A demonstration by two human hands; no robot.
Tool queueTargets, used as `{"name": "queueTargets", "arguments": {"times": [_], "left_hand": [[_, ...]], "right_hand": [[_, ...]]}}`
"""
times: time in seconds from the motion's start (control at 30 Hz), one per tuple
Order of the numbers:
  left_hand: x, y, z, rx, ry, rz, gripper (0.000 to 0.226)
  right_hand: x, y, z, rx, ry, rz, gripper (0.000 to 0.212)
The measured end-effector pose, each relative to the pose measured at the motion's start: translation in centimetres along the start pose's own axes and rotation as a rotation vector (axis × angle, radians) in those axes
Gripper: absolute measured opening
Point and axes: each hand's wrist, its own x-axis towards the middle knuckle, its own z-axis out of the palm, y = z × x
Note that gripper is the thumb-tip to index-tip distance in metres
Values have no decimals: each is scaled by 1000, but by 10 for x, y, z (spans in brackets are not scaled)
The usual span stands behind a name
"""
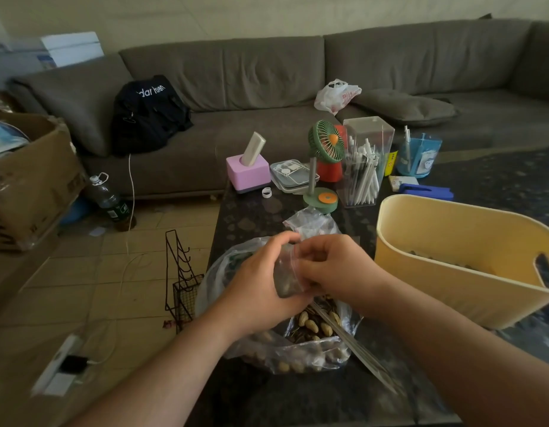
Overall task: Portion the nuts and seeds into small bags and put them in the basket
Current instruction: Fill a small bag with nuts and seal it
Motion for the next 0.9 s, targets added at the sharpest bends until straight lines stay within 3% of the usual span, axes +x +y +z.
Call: {"name": "queueTargets", "arguments": {"times": [0.23, 0.43, 0.6, 0.7, 0.77, 0.9], "left_hand": [[6, -4, -2, 202, 50, 37, 72], [6, -7, 4, 161, 128, 51, 79], [3, -14, 0, 72, 152, -12, 57], [0, -23, -5, 22, 114, -36, 49], [-1, -25, -9, -39, 35, -142, 52], [0, -29, -21, -60, -109, -359, 51]], "right_hand": [[4, 0, -11, -79, 86, 29, 17], [8, 6, -8, -58, 136, -14, 9], [10, 14, -19, -63, 71, -61, 10], [7, 29, -33, -521, -123, -137, 12], [1, 39, -38, -838, -331, -172, 26], [-4, 59, -38, -1047, -438, -220, 66]]}}
